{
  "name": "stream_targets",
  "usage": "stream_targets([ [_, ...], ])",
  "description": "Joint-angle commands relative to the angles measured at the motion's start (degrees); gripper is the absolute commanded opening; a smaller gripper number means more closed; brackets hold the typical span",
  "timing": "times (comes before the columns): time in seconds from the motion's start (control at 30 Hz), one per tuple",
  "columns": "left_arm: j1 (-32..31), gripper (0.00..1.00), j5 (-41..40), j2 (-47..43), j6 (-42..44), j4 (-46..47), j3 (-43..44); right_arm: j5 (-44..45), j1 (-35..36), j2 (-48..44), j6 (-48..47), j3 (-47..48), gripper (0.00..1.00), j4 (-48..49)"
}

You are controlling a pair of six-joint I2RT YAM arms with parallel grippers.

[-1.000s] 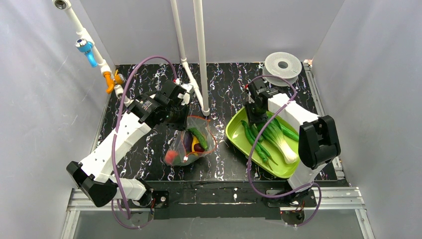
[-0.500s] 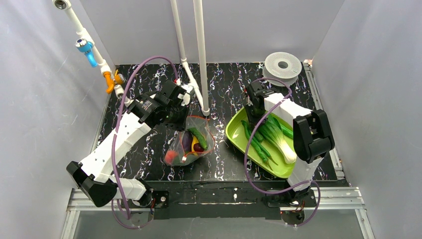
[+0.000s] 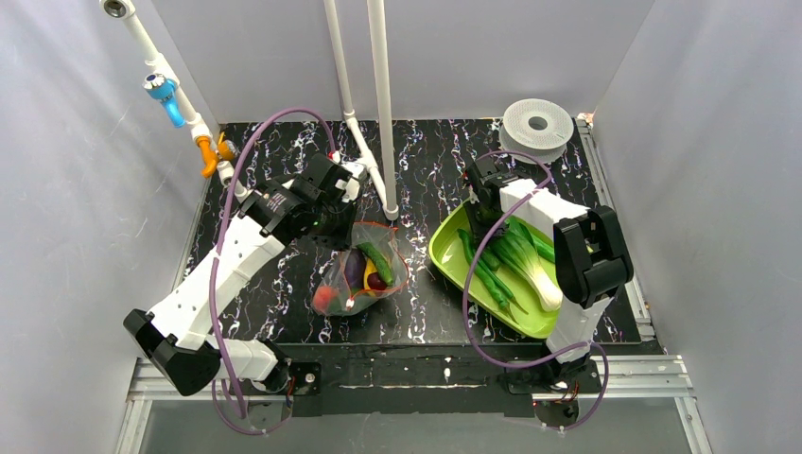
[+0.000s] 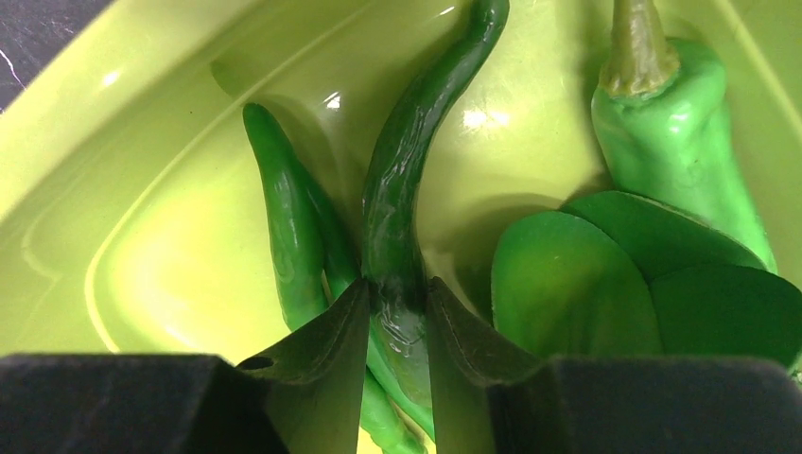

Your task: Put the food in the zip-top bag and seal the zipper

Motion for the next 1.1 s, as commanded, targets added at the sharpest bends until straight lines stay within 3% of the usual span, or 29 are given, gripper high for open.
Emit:
stream_targets([
  [0.0,0.2,0.00,1.2,-2.2,-1.2,-0.5,-0.4,1.4,-0.2,1.6,-0.8,-0.2,0.34,1.0],
  [0.43,0.2,0.00,1.8,-3.2,-2.9,-0.6,-1.7,0.4,-0.2,2.2,-0.1,-0.8,0.33,2.2],
  [0.6,0.2,0.00,2.1,-2.5,-2.6,-0.9,-1.2,0.4,-0.1,-1.0,0.0,1.1,0.04,-0.6],
  [0.83,0.1,0.00,1.8,-2.6,-2.3,-1.0,-0.9,-3.2,-0.1,-9.0,3.1,3.9,0.01,-4.9],
  [0.93,0.2,0.00,1.8,-2.7,-2.6,-0.8,-0.7,-13.9,-0.1,-11.8,4.0,6.2,0.01,-6.4],
  [1.07,0.2,0.00,2.1,-2.2,-2.7,-0.4,0.0,-45.9,0.4,-12.3,0.3,15.7,0.01,-15.6],
])
